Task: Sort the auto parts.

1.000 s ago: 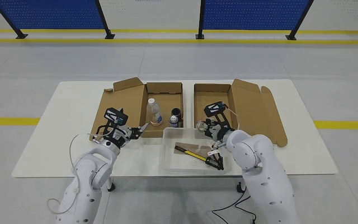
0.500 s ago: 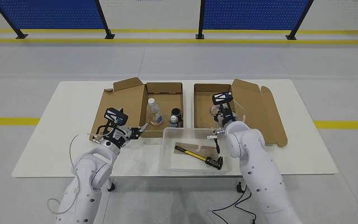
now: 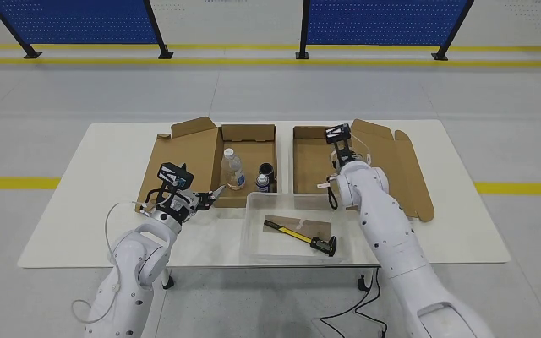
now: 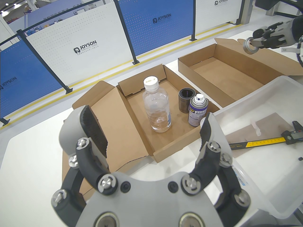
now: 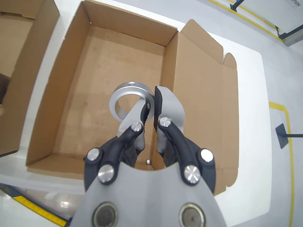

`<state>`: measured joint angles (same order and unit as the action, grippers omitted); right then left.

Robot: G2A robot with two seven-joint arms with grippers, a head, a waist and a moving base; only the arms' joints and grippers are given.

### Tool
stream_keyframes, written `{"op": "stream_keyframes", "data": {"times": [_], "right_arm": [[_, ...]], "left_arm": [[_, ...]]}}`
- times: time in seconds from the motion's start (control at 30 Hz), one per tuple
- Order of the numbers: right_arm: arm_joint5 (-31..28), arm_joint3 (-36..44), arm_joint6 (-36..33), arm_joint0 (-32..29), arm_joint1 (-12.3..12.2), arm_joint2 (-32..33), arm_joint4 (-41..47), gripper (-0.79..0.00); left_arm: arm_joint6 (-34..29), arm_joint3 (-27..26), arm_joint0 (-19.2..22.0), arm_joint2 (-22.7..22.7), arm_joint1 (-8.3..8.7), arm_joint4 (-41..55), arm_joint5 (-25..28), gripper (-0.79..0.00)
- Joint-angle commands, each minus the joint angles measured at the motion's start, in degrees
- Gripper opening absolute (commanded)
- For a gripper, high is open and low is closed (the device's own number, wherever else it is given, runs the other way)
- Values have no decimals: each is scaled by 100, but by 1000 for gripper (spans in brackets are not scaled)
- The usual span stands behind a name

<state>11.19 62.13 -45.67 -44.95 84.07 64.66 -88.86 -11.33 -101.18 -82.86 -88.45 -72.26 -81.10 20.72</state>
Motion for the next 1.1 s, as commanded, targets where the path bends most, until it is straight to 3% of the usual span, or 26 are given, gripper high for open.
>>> {"op": "stream_keyframes", "data": {"times": [0.0, 0.3, 0.97, 1.07], "right_arm": [[-9, -279, -66, 115, 29, -41, 41, -785], [-277, -913, -508, 317, 86, -115, 71, -785], [-495, -679, -1249, 20, 37, 200, 283, -785], [-507, -681, -1264, 8, 39, 209, 302, -723]], "left_arm": [[0, 0, 0, 0, 0, 0, 0, 0], [0, 0, 0, 0, 0, 0, 0, 0], [0, 0, 0, 0, 0, 0, 0, 0], [0, 0, 0, 0, 0, 0, 0, 0]]}}
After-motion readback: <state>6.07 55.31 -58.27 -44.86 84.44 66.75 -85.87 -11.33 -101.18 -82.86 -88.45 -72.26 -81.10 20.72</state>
